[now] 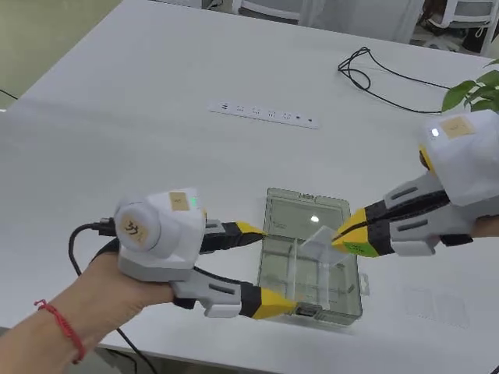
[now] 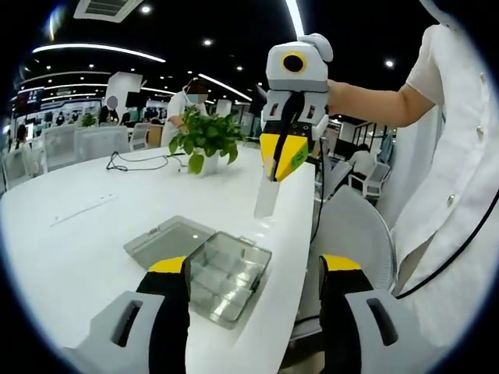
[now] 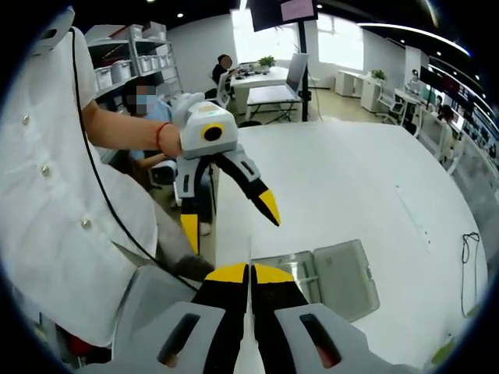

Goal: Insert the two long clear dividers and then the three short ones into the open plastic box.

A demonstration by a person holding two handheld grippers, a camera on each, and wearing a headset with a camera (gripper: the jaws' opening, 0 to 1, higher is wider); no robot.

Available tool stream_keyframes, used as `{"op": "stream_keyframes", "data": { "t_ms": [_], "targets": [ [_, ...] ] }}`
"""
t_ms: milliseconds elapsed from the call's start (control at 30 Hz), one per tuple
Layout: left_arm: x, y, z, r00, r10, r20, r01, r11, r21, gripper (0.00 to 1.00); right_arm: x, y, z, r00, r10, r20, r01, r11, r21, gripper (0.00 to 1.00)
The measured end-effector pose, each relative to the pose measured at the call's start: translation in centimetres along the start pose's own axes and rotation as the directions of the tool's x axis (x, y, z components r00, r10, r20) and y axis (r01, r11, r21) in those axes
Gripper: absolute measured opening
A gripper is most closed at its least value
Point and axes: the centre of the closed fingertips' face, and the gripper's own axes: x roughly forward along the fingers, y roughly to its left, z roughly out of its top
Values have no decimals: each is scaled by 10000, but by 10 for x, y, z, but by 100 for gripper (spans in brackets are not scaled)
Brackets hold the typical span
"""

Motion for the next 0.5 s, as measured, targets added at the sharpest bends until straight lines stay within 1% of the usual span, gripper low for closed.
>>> {"op": "stream_keyframes", "data": {
  "t_ms": [33, 133, 233, 333, 500],
  "targets": [
    [0, 1, 0, 10000, 24, 5, -24, 10000, 5, 70, 1, -1, 0, 10000, -7, -4, 7, 10000, 4, 3],
    [-1, 7, -5, 9996, 229, -144, -228, 9997, 79, 78, 8, -6, -1, 10000, -68, -72, 68, 10000, -11, 3],
    [-1, 11, -11, 9991, 283, -325, -282, 9996, 64, 82, 19, -16, -6, 9999, -128, -76, 129, 9999, 38, 3],
    [-1, 15, -18, 9978, 376, -548, -371, 9993, 100, 87, 26, -20, -7, 9998, -165, -110, 165, 9999, 23, 3],
    [-2, 21, -25, 9970, 487, -609, -484, 9988, 55, 95, 39, -26, -7, 9998, -197, -70, 197, 9998, -93, 3]
  ]
}}
